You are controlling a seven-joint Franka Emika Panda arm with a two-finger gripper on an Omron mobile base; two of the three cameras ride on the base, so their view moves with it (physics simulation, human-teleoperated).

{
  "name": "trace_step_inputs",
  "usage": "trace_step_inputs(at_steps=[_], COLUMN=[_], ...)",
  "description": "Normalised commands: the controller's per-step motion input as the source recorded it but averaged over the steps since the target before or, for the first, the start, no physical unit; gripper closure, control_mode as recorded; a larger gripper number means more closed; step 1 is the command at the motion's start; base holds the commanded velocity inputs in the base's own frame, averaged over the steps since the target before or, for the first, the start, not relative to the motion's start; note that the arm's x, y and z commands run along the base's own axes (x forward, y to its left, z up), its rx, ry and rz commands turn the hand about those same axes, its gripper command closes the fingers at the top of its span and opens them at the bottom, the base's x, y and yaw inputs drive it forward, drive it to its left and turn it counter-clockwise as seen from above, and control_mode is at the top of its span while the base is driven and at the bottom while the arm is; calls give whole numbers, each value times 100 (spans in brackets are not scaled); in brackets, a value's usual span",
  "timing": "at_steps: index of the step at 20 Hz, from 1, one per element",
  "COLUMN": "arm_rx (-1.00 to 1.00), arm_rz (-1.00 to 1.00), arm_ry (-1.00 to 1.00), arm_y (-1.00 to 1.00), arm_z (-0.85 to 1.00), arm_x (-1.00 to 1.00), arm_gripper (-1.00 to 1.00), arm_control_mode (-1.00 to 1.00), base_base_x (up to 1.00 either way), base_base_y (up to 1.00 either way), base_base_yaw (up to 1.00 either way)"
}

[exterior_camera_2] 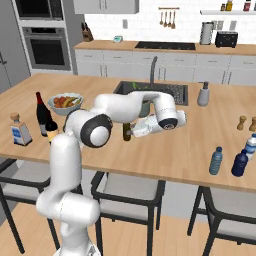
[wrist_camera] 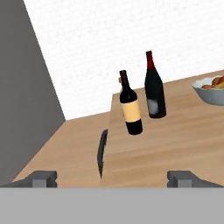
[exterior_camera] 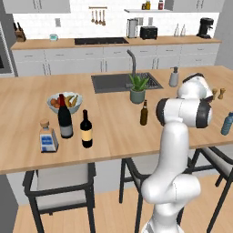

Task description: Move the plastic bottles in the middle to the plastics group, and the glass bottles in the middle to the glass group.

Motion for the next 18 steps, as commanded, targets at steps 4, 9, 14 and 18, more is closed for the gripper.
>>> trace_step_inputs(at_steps=[4, 9, 14, 18], arm_rx=[7, 2, 0, -1], arm_rz=[18, 1, -5, -11], arm_ry=[-11, -14, -16, -13], arm_y=[8, 2, 5, 24], arm_z=[-7, -7, -1, -3], arm_x=[0, -1, 3, 3], arm_gripper=[-100, -100, -100, -100], arm_control_mode=[-100, -100, -100, -100], base_base_x=[0, 0, 0, 0], base_base_y=[0, 0, 0, 0], base_base_yaw=[0, 0, 0, 0])
